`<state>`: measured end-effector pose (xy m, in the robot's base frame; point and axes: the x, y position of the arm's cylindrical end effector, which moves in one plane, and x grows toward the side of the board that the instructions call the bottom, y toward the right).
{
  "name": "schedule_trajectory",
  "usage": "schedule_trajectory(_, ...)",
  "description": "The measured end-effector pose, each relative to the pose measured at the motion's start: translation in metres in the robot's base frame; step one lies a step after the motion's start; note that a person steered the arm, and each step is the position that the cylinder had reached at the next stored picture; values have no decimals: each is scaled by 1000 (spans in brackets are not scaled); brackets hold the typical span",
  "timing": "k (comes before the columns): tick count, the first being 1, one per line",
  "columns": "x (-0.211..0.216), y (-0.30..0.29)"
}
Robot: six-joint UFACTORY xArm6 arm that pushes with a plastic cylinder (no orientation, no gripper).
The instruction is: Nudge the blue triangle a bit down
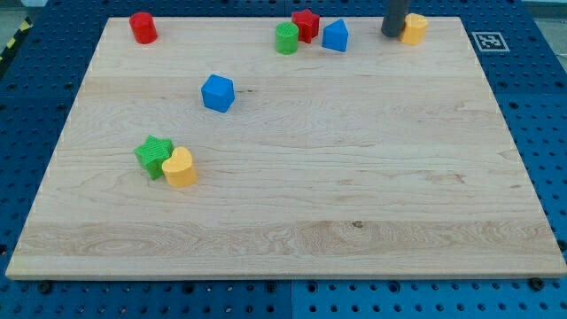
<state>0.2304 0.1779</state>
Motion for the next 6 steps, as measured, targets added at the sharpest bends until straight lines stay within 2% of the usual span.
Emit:
schedule_trajectory(2, 8, 14)
schedule_trajectory(4, -17, -58)
schedule_trajectory(6, -13, -95)
